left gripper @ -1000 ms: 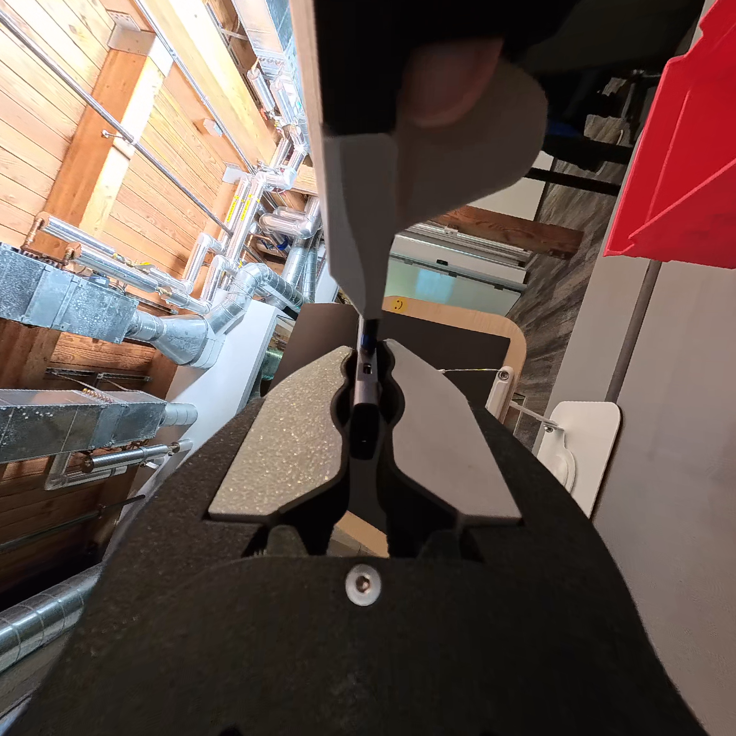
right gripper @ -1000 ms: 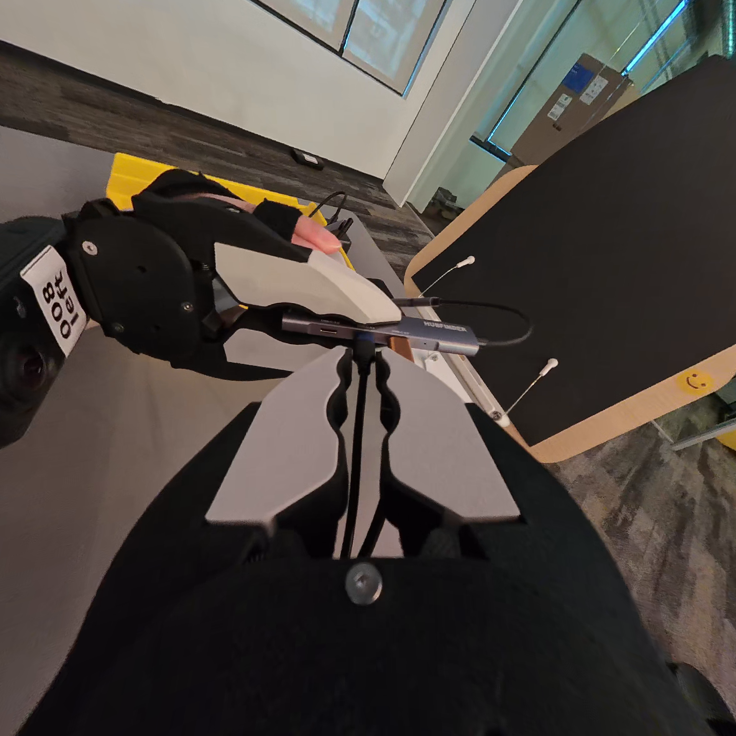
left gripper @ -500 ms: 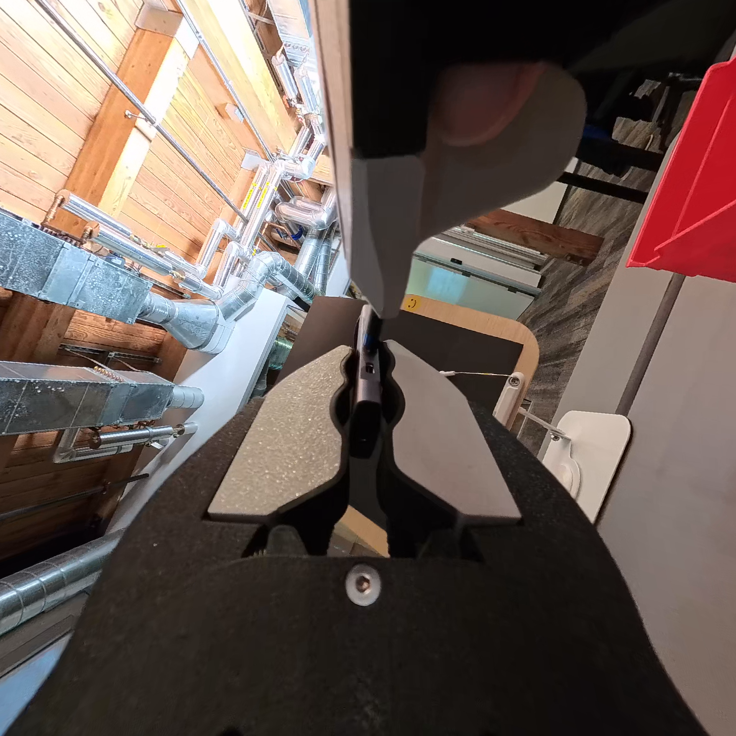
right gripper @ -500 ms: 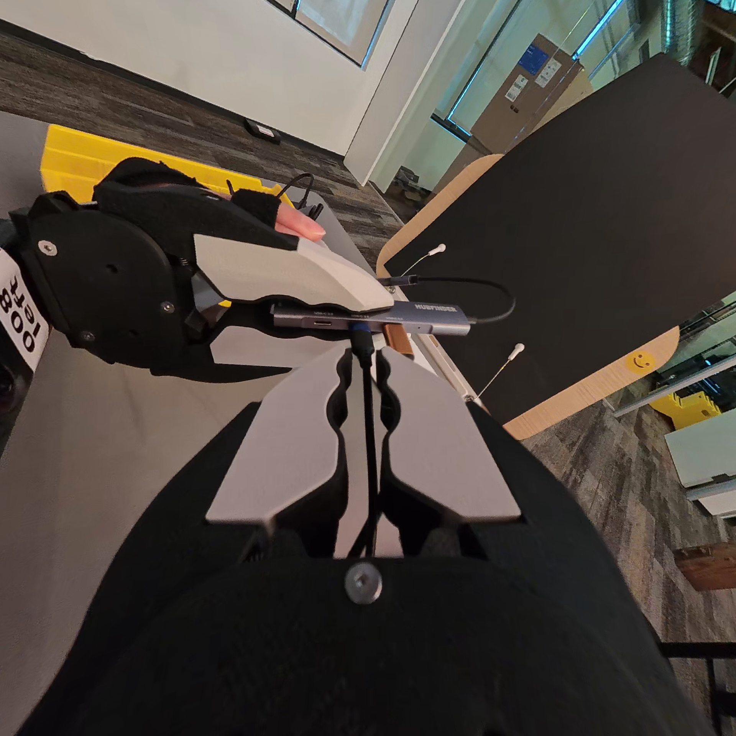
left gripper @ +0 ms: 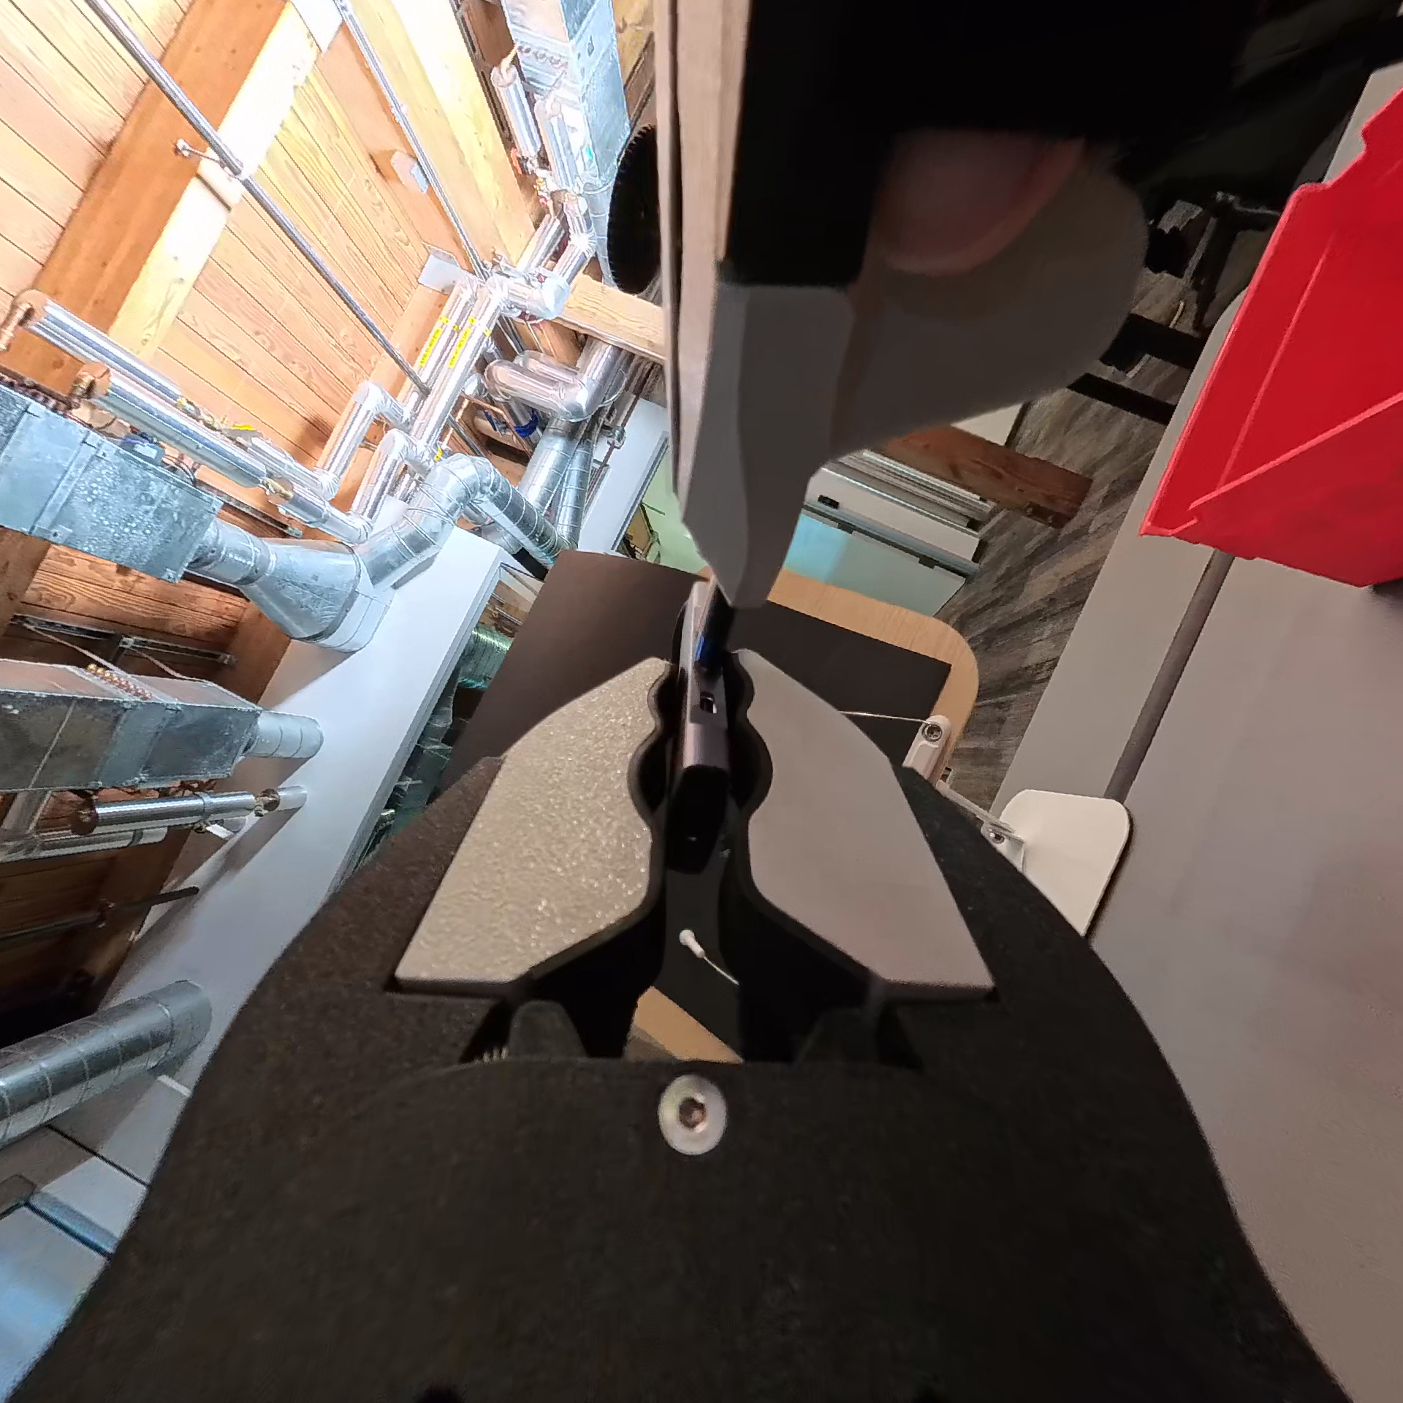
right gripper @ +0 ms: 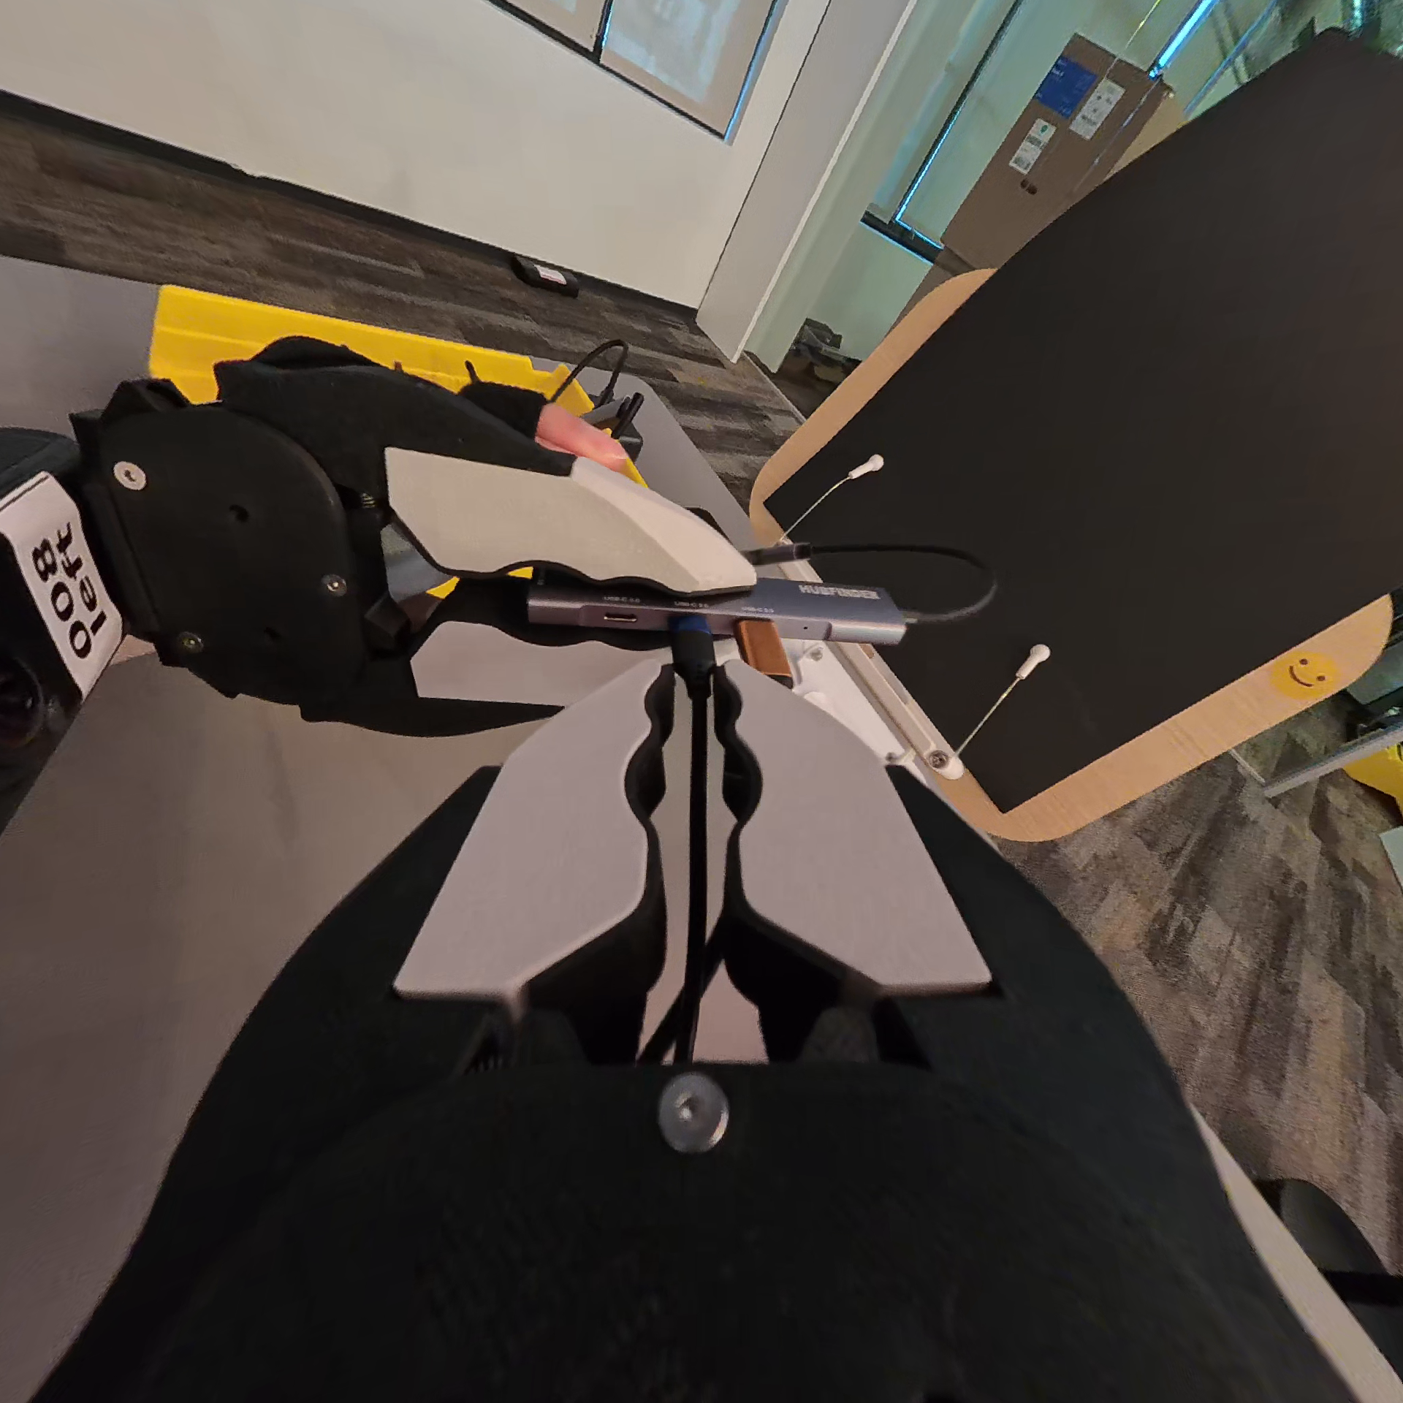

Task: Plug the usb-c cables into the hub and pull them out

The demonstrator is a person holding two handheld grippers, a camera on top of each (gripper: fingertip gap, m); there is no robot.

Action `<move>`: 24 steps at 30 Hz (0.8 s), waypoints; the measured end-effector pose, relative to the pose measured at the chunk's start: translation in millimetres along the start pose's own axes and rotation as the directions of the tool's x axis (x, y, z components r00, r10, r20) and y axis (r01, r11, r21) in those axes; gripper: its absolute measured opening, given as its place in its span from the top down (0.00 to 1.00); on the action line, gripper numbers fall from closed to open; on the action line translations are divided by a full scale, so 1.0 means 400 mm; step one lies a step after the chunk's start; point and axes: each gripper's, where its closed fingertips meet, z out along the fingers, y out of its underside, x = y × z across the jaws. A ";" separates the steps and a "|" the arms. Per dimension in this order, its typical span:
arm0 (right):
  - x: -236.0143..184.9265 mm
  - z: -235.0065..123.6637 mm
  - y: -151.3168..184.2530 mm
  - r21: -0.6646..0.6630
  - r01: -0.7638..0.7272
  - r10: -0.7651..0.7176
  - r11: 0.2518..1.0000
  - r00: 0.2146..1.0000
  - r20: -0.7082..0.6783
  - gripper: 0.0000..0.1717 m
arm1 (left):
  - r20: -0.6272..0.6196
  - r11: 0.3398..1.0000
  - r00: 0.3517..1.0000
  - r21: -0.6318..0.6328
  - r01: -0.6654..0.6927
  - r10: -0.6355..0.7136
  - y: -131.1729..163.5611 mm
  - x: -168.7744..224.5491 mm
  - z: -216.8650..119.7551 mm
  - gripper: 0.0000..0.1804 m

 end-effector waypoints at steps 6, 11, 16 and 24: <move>0.004 0.020 -0.011 0.061 -0.068 0.069 0.996 0.998 -0.003 0.96 | -0.037 0.998 0.999 -0.045 0.035 -0.036 0.027 -0.005 0.006 0.94; 0.000 0.036 -0.012 0.075 -0.063 0.067 0.995 0.997 -0.045 0.96 | -0.045 0.997 0.996 -0.035 0.074 -0.075 0.042 -0.007 0.008 0.95; 0.003 0.042 -0.006 0.085 -0.100 0.102 0.991 0.995 -0.018 0.96 | -0.058 0.998 0.997 -0.056 0.041 -0.044 0.054 -0.001 0.010 0.94; 0.011 0.055 -0.003 0.106 -0.075 0.082 0.992 0.994 -0.069 0.96 | -0.066 0.984 0.983 -0.066 0.165 -0.169 0.065 0.003 0.022 0.93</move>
